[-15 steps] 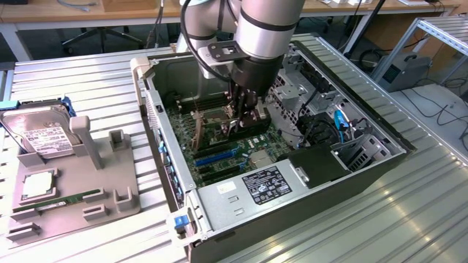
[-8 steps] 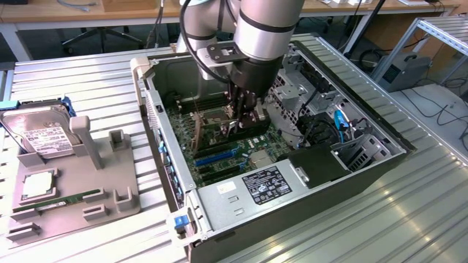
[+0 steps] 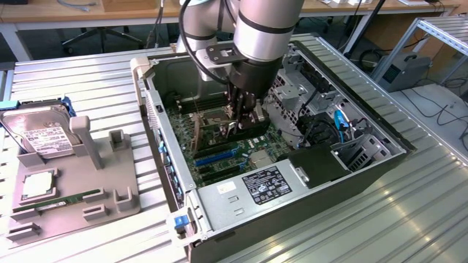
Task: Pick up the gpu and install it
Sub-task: 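Insert the gpu into the slot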
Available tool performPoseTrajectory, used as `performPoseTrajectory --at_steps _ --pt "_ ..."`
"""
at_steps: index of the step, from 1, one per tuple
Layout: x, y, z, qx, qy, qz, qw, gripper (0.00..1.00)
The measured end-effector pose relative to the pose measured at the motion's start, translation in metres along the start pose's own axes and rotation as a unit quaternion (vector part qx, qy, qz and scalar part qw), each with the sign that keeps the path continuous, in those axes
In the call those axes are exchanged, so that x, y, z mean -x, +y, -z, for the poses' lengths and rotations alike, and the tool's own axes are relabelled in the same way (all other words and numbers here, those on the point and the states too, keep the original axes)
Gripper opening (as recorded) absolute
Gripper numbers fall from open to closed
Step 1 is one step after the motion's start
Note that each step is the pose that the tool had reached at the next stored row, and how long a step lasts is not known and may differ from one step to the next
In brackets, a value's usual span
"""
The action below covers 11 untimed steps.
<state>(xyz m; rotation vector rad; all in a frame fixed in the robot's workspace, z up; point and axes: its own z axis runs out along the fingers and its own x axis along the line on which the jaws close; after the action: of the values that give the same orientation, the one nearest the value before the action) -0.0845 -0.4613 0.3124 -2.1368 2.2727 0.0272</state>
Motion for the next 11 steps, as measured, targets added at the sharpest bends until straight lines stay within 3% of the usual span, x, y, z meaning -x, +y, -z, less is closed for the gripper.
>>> performPoseTrajectory --at_steps 11 --pt "-0.0012 0.0023 -0.0009 0.0 0.0 0.0 1.0 0.27"
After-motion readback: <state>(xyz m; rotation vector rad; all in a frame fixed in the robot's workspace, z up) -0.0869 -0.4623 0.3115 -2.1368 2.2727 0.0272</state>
